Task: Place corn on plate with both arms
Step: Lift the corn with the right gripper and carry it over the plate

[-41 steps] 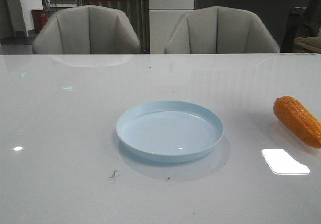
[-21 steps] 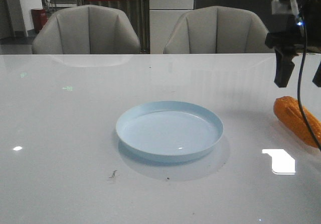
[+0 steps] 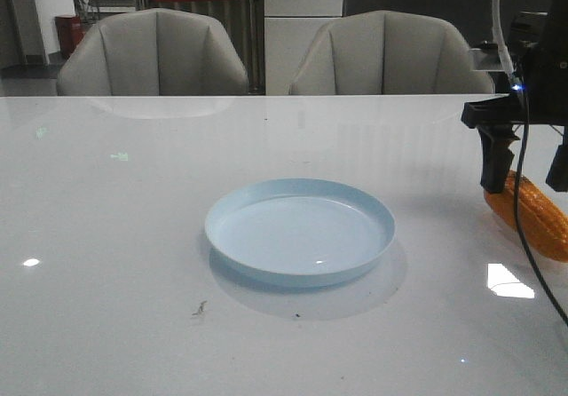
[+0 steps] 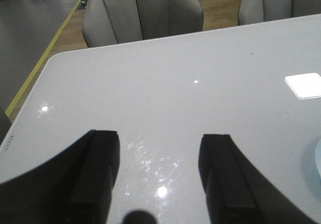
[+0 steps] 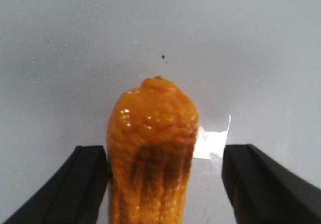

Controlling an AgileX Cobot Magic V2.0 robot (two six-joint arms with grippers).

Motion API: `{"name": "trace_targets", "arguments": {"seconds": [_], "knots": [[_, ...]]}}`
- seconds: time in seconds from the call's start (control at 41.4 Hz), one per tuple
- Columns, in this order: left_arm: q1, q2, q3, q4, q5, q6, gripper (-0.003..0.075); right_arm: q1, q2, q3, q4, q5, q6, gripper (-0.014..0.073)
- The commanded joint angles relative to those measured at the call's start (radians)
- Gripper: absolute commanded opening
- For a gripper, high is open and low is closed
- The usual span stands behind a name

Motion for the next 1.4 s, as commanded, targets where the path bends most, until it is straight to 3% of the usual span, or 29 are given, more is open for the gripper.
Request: {"name": "trace_targets", "arguments": {"seconds": [0.0, 0.338, 0.604, 0.942, 1.159, 1.377], "knots": [[0.003, -0.003, -0.03, -0.009, -0.089, -0.012, 0.0422, 0.001, -0.029, -0.034, 0.004, -0.018, -0.016, 0.0579], [0.003, -0.003, -0.03, -0.009, -0.089, -0.012, 0.0422, 0.001, -0.019, -0.034, 0.005, -0.039, -0.017, 0.0554], [0.003, -0.003, -0.03, -0.009, -0.089, -0.012, 0.0422, 0.001, -0.019, -0.034, 0.005, -0.037, -0.017, 0.0276], [0.003, -0.003, -0.03, -0.009, -0.089, -0.012, 0.0422, 0.055, -0.021, -0.208, 0.074, 0.041, -0.074, 0.0275], [0.003, -0.003, -0.03, -0.009, -0.089, -0.012, 0.0422, 0.206, -0.021, -0.366, 0.081, 0.097, -0.1, 0.0275], [0.003, -0.003, -0.03, -0.009, -0.089, -0.012, 0.0422, 0.341, -0.007, -0.385, 0.086, 0.062, -0.1, 0.0275]]}}
